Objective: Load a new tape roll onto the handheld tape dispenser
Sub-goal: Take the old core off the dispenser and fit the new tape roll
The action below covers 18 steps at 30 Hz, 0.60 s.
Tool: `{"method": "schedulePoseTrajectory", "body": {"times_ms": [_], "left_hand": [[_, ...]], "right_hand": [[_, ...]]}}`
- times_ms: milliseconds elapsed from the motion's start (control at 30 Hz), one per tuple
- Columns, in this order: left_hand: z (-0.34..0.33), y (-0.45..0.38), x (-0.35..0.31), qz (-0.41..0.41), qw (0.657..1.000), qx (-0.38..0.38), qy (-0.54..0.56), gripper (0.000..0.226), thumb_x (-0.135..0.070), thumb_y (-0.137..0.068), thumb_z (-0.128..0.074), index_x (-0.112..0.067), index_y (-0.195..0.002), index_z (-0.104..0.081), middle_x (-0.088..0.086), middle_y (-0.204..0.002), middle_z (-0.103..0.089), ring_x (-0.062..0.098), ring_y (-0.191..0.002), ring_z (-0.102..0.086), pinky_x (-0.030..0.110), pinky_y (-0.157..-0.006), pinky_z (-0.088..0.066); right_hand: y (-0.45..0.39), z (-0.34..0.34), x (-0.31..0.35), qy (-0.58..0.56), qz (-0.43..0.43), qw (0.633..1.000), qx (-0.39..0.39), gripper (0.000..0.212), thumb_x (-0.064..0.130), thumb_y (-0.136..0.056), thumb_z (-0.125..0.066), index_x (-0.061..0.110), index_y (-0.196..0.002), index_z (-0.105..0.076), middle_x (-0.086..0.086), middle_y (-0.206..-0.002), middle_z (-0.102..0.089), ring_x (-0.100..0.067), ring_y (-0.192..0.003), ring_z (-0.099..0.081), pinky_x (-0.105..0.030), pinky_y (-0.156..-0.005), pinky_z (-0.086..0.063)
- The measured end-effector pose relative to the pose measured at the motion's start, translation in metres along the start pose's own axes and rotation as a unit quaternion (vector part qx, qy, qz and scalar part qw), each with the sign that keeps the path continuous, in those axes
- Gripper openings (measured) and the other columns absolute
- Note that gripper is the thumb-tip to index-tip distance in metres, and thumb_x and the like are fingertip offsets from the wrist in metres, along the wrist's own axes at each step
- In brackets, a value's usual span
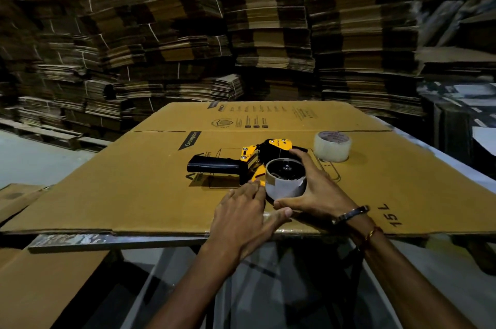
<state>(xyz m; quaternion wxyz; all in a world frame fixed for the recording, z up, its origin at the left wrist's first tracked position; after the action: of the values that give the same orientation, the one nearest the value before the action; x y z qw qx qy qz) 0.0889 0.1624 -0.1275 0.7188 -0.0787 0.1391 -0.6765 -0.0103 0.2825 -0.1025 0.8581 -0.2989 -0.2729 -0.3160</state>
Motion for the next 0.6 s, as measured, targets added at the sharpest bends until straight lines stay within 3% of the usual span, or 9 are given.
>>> {"method": "schedulePoseTrajectory", "body": {"times_ms": [67, 167, 400, 467, 600], "left_hand": [[0.0007, 0.0004, -0.0003, 0.000, 1.000, -0.001, 0.009, 0.080, -0.075, -0.093, -0.021, -0.021, -0.151, -0.034, 0.001, -0.160, -0.032, 0.016, -0.148, -0.026, 0.035, -0.117, -0.024], [0.0015, 0.0002, 0.0002, 0.000, 1.000, -0.007, 0.014, 0.080, -0.075, -0.092, -0.021, -0.021, -0.150, -0.036, 0.001, -0.160, -0.033, 0.016, -0.147, -0.028, 0.033, -0.115, -0.027], [-0.0024, -0.0034, 0.0043, 0.005, 1.000, -0.011, 0.007, 0.077, -0.075, -0.093, -0.018, -0.024, -0.145, -0.043, -0.003, -0.154, -0.041, 0.015, -0.138, -0.040, 0.033, -0.105, -0.038], [-0.0002, -0.0036, 0.0042, 0.007, 1.000, -0.018, 0.001, 0.073, -0.074, -0.094, -0.020, -0.024, -0.139, -0.048, -0.004, -0.148, -0.047, 0.015, -0.130, -0.048, 0.031, -0.098, -0.042], [0.0034, -0.0030, 0.0029, 0.001, 1.000, -0.024, 0.006, 0.067, -0.070, -0.095, -0.025, -0.026, -0.140, -0.047, -0.006, -0.144, -0.048, 0.015, -0.125, -0.050, 0.030, -0.095, -0.041]], "right_hand": [[-0.0004, 0.0015, -0.0009, 0.003, -0.011, 1.000, -0.011, 0.105, 0.037, -0.062, -0.092, 0.033, -0.147, -0.030, 0.015, -0.127, -0.055, -0.008, -0.115, -0.055, -0.009, -0.087, -0.042], [-0.0015, 0.0023, -0.0067, -0.012, -0.026, 0.999, -0.014, 0.099, 0.048, -0.058, -0.089, 0.036, -0.142, -0.038, 0.012, -0.130, -0.059, -0.011, -0.115, -0.059, -0.028, -0.093, -0.051], [-0.0010, 0.0016, -0.0057, -0.035, -0.020, 0.999, -0.012, 0.099, 0.039, -0.059, -0.092, 0.034, -0.143, -0.039, 0.010, -0.131, -0.059, -0.011, -0.117, -0.058, -0.033, -0.100, -0.051], [-0.0011, 0.0007, -0.0055, -0.044, -0.019, 0.999, -0.016, 0.099, 0.031, -0.062, -0.093, 0.032, -0.144, -0.037, 0.010, -0.130, -0.059, -0.010, -0.117, -0.058, -0.029, -0.098, -0.050], [-0.0005, 0.0025, -0.0055, -0.040, -0.028, 0.999, -0.022, 0.095, 0.032, -0.063, -0.093, 0.031, -0.142, -0.041, 0.013, -0.124, -0.059, -0.005, -0.110, -0.058, -0.009, -0.081, -0.044]]}}
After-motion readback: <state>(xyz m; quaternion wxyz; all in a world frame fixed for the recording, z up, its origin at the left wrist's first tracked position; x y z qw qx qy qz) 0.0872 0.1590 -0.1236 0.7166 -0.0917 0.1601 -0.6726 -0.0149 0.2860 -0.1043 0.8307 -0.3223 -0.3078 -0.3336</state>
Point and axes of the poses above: each hand's wrist, its own y-axis away from the middle knuckle, its own z-axis out of the back of the hand, x = y × z, the point moved 7 cm from there along -y, towards the middle knuckle
